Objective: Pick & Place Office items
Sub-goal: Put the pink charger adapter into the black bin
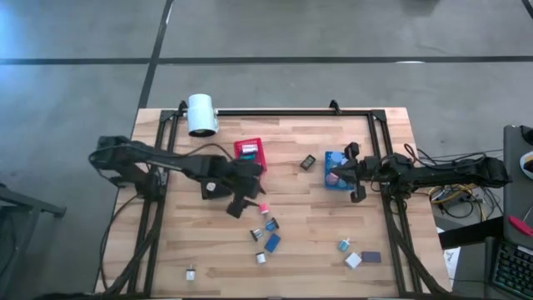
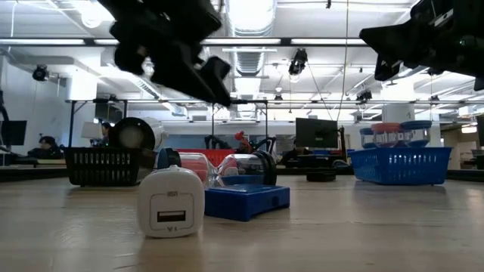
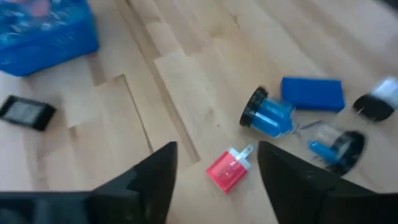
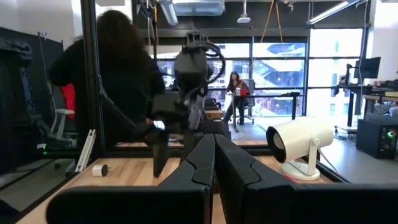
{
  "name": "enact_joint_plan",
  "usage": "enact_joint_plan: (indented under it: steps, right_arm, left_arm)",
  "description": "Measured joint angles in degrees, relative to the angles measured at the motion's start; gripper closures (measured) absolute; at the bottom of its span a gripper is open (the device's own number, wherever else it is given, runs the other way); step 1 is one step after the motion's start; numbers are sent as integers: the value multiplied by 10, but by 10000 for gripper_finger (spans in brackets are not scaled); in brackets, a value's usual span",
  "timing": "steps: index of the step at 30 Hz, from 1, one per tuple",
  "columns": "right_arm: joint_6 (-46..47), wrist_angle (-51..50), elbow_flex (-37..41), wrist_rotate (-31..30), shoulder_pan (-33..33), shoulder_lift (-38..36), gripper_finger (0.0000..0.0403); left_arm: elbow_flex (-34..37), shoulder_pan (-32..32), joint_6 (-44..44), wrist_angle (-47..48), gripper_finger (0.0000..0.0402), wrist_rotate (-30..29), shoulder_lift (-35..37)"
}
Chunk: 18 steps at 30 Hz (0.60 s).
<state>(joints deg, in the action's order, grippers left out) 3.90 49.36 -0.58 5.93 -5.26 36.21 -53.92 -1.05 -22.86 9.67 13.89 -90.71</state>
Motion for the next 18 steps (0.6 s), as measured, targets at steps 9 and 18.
enact_joint_plan:
  steps: [9, 18]
  right_arm:
    - [-9, -11, 0, 0, 0, 0, 394]
    - [-13, -12, 0, 1, 0, 0, 394]
  left_arm:
    - [-68, -11, -108, 72, 104, 29, -110]
    - [-87, -22, -232, 88, 111, 19, -150]
